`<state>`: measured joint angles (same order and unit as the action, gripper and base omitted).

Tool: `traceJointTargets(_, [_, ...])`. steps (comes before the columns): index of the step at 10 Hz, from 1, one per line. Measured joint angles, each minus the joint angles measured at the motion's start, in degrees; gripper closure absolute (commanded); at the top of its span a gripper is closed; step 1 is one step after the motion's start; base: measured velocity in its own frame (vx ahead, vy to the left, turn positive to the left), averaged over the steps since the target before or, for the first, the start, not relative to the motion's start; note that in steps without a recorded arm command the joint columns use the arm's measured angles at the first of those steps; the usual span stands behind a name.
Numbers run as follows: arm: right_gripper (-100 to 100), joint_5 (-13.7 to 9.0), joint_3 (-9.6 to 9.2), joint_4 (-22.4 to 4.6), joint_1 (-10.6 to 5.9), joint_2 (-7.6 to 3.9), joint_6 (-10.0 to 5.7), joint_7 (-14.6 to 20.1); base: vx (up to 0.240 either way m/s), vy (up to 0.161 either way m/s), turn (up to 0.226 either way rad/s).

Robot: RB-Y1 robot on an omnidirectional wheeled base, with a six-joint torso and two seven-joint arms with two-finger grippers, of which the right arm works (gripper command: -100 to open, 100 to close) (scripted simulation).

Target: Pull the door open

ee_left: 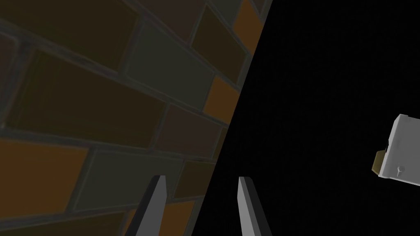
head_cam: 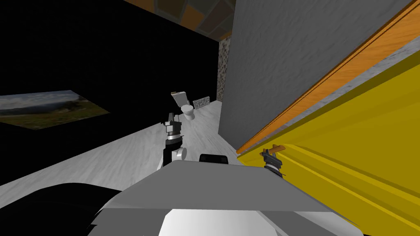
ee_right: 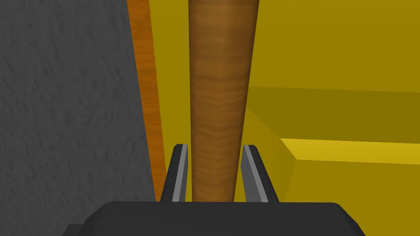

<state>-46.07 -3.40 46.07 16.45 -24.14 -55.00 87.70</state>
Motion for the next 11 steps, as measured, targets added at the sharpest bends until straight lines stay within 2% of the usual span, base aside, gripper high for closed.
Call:
traceJointTargets(2, [100,0.44,-0.78,0.03,0.16,-0.21,0.01,0.57,-0.109,0.019,0.032])
traceJointTargets(5, [100,1.49,-2.35,1.22,0.81,-0.95,-0.65,1.41,-0.221,0.031,0.059])
traceJointTargets(7, [100,2.76,-4.28,0.56,1.02,-1.63,-2.03,2.93,-0.231,0.045,0.045])
traceJointTargets(8, [100,3.17,-5.00,1.52,1.79,-2.02,-1.98,3.25,-0.274,0.017,0.059])
traceJointTargets(11, [100,4.22,-6.68,1.66,2.09,-2.37,-2.56,4.12,-0.179,0.006,0.051])
